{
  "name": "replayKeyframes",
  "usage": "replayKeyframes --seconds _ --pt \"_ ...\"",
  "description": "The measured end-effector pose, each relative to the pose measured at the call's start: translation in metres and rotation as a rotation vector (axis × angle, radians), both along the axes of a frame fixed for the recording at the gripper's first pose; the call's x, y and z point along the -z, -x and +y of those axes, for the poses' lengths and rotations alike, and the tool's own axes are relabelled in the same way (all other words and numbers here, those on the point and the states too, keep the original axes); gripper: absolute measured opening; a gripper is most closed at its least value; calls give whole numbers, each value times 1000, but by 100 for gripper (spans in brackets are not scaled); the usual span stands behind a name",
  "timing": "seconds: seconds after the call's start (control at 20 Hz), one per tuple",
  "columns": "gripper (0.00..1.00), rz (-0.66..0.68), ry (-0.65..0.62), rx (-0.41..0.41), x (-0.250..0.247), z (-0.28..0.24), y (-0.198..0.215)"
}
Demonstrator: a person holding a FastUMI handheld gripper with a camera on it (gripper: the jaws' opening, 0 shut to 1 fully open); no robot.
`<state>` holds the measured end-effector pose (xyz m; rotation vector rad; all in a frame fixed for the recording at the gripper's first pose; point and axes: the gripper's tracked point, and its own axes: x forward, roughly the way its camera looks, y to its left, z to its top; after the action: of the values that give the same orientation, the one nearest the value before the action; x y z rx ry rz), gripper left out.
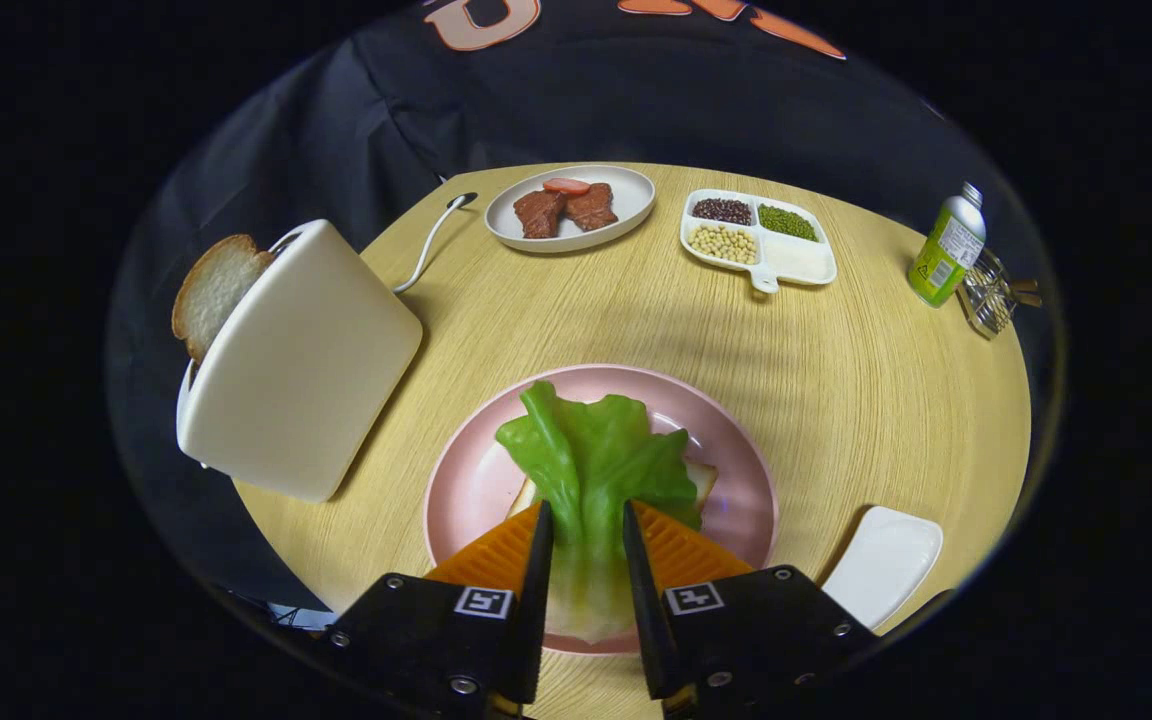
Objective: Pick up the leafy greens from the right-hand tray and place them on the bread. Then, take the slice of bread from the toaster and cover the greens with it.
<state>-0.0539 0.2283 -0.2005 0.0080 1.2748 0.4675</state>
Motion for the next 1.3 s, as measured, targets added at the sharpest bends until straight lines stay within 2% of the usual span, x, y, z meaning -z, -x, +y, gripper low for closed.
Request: replayKeyframes --seconds 0.3,0.5,1.0,1.3 --pt "63 -58 -2 18 -36 11 -13" --pt "71 -45 -131 35 -84 51 -11" --pt "88 -98 -244 -33 -163 124 -29" --pt "97 -66 -260 -62 -169 166 -32"
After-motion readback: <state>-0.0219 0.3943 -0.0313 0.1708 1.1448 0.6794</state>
